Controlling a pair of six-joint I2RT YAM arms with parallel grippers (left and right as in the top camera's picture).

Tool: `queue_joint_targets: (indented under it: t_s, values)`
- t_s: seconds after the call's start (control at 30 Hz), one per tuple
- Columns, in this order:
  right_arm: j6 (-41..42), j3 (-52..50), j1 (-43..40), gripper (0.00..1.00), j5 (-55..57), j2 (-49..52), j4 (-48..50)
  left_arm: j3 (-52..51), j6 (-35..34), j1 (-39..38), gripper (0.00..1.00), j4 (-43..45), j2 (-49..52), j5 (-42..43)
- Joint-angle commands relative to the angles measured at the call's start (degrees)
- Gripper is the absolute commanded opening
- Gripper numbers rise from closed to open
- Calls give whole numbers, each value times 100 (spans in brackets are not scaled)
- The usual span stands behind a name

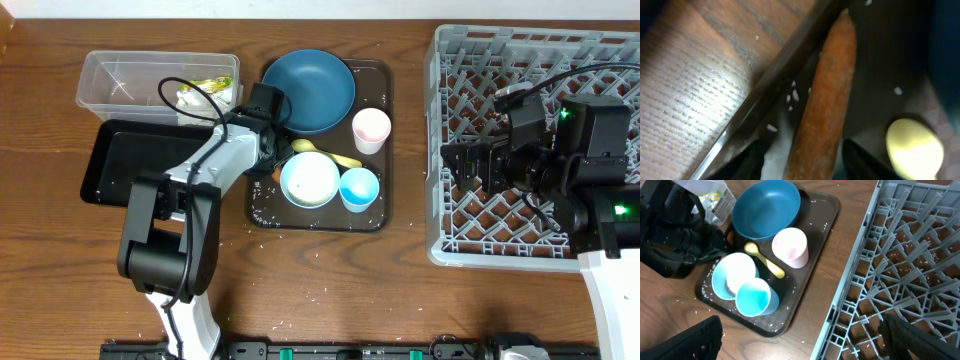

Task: Sort waste into correct bins and load items into the dishwasher rack
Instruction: 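Grasp the orange carrot on the tray with left gripper, then move carrot left and release it onto the black tray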

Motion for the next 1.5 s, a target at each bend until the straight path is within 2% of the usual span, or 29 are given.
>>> queue_joint_targets:
  t_s: [0.0,0.13,0.2,0.4,0.6,0.77,0.9,1.07,1.33,1.47]
  values:
    - [76,92,37,99,-44,2,0,-59,-9,-114,38,-37,254,-35]
    - [76,92,37,99,-44,2,17,-46,-13,-177,12,-37,256,-28]
    - [76,92,37,99,-44,2,33,-39,-11,-162,6,-44,190,-28]
    - [74,92,37,99,-44,2,37,63,-7,-4,6,-249,-511,-35]
    - [74,92,37,99,-44,2,37,155,-31,433,6,-658,-1742,-35]
    - [74,92,37,99,-44,2,81,149,-662,1244,6,-1434,-2441,-151]
    - [76,92,37,99,-46,2,101,50,-1082,1932,6,-1838,-2387,-656]
    - [79,92,37,99,-44,2,101,-208,-1357,2557,6,-1381,-1904,-981]
    - [208,92,37,99,-44,2,79,-256,-1357,2695,7,-1161,-710,-957]
    - [208,92,37,99,-46,2,79,-256,-1351,2702,6,-1204,-479,-732]
